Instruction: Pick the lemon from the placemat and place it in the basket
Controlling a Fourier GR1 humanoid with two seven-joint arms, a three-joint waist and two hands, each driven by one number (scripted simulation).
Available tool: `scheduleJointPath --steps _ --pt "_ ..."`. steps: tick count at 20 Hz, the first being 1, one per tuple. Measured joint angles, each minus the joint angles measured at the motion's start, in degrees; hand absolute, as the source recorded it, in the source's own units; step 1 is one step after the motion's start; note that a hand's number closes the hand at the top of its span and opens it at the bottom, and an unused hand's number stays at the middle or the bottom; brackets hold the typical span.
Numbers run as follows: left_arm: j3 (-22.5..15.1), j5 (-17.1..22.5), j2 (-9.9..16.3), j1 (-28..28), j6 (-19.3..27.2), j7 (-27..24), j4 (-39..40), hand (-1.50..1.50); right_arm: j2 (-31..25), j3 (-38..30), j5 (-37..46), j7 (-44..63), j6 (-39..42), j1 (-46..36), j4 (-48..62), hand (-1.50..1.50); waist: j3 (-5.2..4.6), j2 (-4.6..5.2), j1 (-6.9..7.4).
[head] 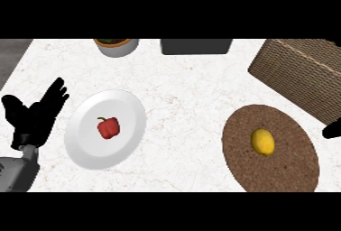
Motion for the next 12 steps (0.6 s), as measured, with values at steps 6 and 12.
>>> scheduleJointPath --steps 6,12 --pt "0.90 -0.89 -0.54 -0.35 -0.71 0.90 -0.35 0.00 -3.62 -7.45 -13.27 0.20 4.63 5.46 -2.23 -1.50 0.09 0.10 -0.03" --pt "1.92 -2.26 -2.05 0.28 -1.18 -0.04 -0.01 0.00 -3.02 -17.04 -16.52 -3.01 5.63 15.24 -7.73 -1.50 0.16 0.17 -0.13"
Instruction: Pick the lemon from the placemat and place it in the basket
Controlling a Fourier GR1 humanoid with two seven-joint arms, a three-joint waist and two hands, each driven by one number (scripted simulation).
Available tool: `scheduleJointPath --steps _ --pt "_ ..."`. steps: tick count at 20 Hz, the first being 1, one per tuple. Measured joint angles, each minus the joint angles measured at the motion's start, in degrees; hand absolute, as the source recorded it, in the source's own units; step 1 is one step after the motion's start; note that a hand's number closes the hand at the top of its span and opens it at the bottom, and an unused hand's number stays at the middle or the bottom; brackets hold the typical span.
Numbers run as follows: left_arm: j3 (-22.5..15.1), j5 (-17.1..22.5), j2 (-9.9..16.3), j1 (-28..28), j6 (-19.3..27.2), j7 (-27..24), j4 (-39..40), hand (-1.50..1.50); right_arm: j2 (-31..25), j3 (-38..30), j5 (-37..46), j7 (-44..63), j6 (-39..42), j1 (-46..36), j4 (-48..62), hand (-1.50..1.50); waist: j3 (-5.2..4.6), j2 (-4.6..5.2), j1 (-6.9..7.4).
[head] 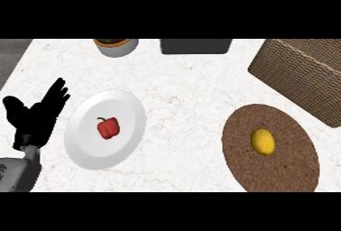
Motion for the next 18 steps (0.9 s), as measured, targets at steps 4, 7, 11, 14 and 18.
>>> scheduleJointPath --steps 4,7,11,14,18 --pt "0.70 -0.53 -0.30 1.24 -0.71 -0.06 -1.16 0.00 4.73 -4.08 4.93 -7.06 0.86 8.25 -3.00 -1.50 0.04 0.05 0.23" --pt "0.80 -1.11 -1.03 0.84 -0.88 1.00 -1.99 0.00 9.41 -3.99 11.89 -13.30 0.07 12.90 -4.24 -1.50 0.06 0.13 0.47" --pt "1.47 -1.97 -1.66 -0.29 -1.73 1.22 -0.96 0.00 15.20 -0.77 22.31 -21.55 -3.81 15.94 -3.47 -1.50 0.05 0.23 0.78" --pt "2.02 -2.60 -2.05 -1.45 -2.18 1.46 -0.01 0.00 19.12 2.39 29.51 -27.40 -8.36 17.29 -0.88 -1.50 0.05 0.29 0.92" --pt "3.41 -2.49 -1.48 -1.54 -3.42 2.64 -0.63 0.00 23.24 5.02 34.93 -33.84 -13.86 16.16 5.86 -1.50 0.05 0.30 1.18"
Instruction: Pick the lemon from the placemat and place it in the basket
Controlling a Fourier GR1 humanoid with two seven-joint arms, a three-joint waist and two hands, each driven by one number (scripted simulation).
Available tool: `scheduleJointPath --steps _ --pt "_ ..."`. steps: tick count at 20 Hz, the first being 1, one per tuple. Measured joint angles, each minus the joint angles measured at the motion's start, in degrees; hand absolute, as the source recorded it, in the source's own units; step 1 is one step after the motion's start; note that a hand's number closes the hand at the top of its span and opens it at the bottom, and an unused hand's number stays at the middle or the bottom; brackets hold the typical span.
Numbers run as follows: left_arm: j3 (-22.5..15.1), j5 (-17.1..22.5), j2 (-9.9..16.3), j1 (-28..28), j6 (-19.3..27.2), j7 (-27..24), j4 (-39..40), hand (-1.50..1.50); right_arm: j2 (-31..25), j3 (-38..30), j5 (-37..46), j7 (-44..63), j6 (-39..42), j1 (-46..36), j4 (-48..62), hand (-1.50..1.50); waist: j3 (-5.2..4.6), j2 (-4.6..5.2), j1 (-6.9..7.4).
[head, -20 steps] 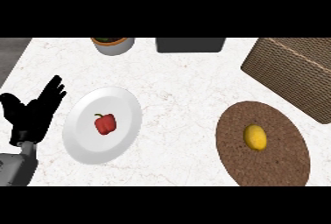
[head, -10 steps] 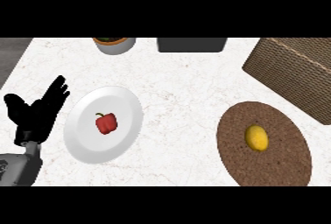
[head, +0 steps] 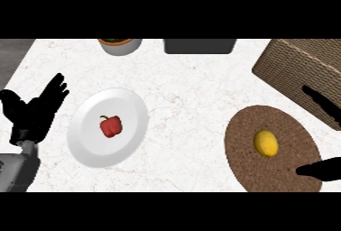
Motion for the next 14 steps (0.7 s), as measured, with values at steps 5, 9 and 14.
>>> scheduleJointPath --steps 5,9,14 --pt "1.08 -1.62 -1.67 -0.50 -0.77 -0.41 0.94 0.00 3.53 2.98 5.48 -4.61 -4.48 -0.93 6.73 -1.50 -0.02 -0.02 -0.10" --pt "1.99 -2.44 -2.28 0.92 -1.64 -1.04 0.30 0.00 3.63 4.48 8.74 -5.27 -4.82 -3.27 12.40 -1.50 -0.03 -0.03 -0.02" --pt "2.84 -4.18 -3.29 0.91 -2.10 -0.03 -0.25 0.00 4.17 6.24 12.18 -6.06 -5.01 -3.05 15.51 -1.50 -0.05 -0.06 -0.14"
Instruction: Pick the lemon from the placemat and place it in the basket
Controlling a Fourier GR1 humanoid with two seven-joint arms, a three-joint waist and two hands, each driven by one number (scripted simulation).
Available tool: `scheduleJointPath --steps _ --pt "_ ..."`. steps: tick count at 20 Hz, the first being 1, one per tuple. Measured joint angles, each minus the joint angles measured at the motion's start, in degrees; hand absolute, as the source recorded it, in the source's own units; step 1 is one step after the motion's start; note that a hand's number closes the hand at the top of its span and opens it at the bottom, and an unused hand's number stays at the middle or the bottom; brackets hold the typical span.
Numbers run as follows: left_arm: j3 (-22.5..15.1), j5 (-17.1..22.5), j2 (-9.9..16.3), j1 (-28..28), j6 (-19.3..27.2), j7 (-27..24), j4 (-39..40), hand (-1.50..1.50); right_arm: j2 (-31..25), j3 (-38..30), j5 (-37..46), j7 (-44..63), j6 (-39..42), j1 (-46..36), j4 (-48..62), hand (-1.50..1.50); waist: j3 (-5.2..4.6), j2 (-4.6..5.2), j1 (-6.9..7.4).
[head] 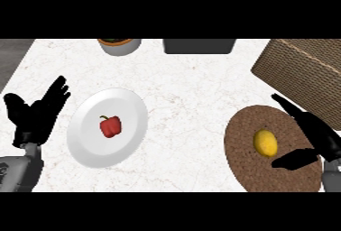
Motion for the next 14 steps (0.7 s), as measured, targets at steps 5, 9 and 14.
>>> scheduleJointPath --steps 5,9,14 --pt "1.53 -0.93 -1.12 -0.57 -1.61 0.19 0.48 0.00 -0.49 -0.36 1.88 -3.73 -0.44 0.47 2.97 -1.50 0.01 -0.01 -0.07" --pt "2.29 -2.26 -2.58 0.05 -1.87 0.32 -0.04 0.00 -0.71 -1.64 1.47 -5.64 0.51 1.72 2.28 -1.50 0.00 -0.04 -0.13" --pt "2.83 -3.61 -3.82 -0.07 -2.11 1.13 -0.54 0.00 -0.35 -2.30 1.03 -10.12 0.59 0.95 6.15 -1.50 0.00 -0.03 -0.08"
